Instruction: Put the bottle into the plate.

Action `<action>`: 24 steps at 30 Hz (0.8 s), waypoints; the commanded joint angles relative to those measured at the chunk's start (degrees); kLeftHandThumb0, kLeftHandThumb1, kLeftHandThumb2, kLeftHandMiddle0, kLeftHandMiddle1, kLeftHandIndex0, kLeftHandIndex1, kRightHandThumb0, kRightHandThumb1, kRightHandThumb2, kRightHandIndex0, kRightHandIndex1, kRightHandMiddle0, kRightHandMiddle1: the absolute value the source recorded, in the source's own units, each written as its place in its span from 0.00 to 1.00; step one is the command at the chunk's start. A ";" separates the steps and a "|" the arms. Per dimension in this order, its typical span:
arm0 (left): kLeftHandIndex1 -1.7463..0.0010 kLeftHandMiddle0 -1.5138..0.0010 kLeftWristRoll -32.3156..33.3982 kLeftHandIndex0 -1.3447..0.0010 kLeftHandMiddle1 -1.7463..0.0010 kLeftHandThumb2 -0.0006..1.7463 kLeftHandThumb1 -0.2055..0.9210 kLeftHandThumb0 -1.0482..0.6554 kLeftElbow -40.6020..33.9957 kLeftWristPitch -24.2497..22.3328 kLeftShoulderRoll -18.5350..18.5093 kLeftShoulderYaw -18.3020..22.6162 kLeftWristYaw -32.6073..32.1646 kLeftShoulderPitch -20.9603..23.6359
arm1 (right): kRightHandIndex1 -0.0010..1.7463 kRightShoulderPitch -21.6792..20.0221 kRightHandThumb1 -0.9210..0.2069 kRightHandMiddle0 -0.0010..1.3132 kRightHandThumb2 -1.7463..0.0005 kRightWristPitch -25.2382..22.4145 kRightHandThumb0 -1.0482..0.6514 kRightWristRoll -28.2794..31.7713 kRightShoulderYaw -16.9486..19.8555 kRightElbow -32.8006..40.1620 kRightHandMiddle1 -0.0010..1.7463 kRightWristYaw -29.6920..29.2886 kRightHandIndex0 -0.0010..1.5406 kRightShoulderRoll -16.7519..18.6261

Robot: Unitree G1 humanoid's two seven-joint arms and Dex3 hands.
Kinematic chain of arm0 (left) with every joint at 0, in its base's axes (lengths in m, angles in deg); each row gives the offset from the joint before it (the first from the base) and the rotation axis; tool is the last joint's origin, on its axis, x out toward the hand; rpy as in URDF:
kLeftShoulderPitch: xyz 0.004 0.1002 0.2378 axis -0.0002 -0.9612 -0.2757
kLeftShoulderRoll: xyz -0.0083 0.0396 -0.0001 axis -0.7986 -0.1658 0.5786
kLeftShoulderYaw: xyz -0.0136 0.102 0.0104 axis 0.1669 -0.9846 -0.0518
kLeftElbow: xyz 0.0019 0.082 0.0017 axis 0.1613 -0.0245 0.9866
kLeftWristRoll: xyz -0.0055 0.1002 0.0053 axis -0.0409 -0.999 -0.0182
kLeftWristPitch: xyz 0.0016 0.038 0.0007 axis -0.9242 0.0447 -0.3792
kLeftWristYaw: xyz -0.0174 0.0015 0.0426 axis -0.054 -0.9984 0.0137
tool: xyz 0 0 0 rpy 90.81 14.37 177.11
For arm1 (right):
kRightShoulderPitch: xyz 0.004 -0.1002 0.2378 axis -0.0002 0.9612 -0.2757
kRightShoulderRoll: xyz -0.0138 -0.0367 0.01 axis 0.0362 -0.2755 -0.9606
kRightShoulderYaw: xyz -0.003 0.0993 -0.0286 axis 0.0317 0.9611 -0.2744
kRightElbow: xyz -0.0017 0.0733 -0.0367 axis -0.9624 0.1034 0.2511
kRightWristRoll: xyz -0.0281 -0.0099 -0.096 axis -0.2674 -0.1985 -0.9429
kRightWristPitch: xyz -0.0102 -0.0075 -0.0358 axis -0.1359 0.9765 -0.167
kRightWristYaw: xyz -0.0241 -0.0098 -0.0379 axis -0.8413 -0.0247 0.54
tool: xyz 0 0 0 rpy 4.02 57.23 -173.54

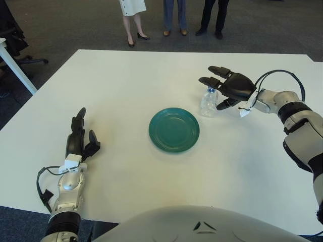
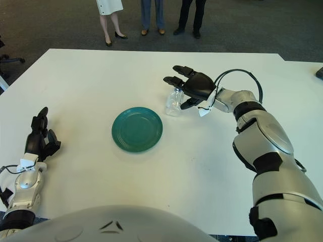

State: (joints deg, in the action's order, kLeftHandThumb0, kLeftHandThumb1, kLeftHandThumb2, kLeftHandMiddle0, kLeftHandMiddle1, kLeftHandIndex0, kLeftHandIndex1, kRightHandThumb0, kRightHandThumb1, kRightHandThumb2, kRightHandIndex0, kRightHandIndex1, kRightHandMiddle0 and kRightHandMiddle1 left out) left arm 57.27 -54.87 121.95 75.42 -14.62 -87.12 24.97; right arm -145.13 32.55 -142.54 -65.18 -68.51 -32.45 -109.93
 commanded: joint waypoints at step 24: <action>0.75 0.90 -2.34 1.00 1.00 0.57 1.00 0.04 -1.66 -0.65 4.57 -1.91 -0.14 -6.03 | 0.00 -0.12 0.00 0.00 0.75 0.25 0.00 -3.01 -4.44 -0.28 0.16 -2.45 0.10 -0.81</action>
State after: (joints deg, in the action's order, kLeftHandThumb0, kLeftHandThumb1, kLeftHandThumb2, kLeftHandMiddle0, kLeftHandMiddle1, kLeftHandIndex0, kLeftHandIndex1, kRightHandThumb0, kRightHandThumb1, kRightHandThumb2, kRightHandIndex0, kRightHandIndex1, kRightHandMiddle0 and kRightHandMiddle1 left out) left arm 55.66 -60.28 121.02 77.80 -15.07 -87.55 21.03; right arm -145.11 32.90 -144.21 -68.58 -68.58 -34.23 -110.09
